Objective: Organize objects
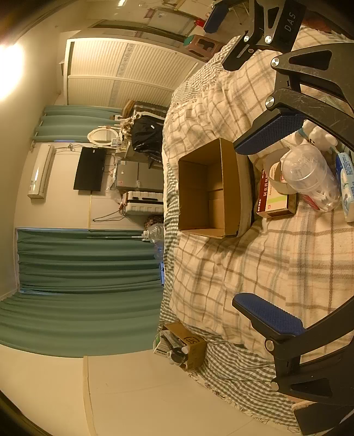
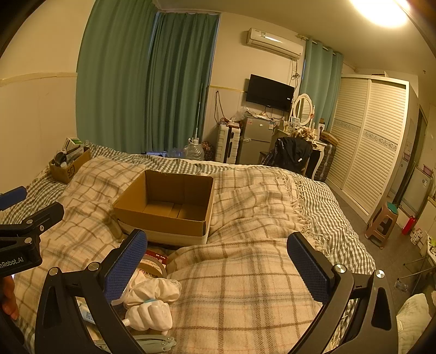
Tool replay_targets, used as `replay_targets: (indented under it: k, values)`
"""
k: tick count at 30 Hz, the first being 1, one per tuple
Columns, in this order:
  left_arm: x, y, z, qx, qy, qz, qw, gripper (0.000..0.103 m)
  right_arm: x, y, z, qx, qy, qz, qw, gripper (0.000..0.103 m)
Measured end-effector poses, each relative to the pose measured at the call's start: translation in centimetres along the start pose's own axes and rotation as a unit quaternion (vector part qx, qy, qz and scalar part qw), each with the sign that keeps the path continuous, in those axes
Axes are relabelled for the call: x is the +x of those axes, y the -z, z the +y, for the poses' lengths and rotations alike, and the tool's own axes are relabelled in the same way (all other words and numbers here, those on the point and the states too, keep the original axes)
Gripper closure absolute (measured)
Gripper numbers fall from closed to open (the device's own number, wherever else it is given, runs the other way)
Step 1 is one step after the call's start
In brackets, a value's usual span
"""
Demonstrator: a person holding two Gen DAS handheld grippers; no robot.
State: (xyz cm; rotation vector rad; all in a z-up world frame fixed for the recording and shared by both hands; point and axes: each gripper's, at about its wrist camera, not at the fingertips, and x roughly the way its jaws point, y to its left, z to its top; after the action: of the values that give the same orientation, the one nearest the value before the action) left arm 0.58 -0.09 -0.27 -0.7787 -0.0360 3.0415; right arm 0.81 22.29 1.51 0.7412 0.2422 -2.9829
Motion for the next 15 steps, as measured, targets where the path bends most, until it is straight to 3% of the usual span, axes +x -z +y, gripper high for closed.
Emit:
replay_targets:
  k: [15]
  values:
    - [0.11, 0.08, -0.24, 0.001, -0.003, 0.003, 1.0000, 0.000, -0.06, 0.44, 0.23, -0.004, -0.001, 0.000, 1.000, 0.000]
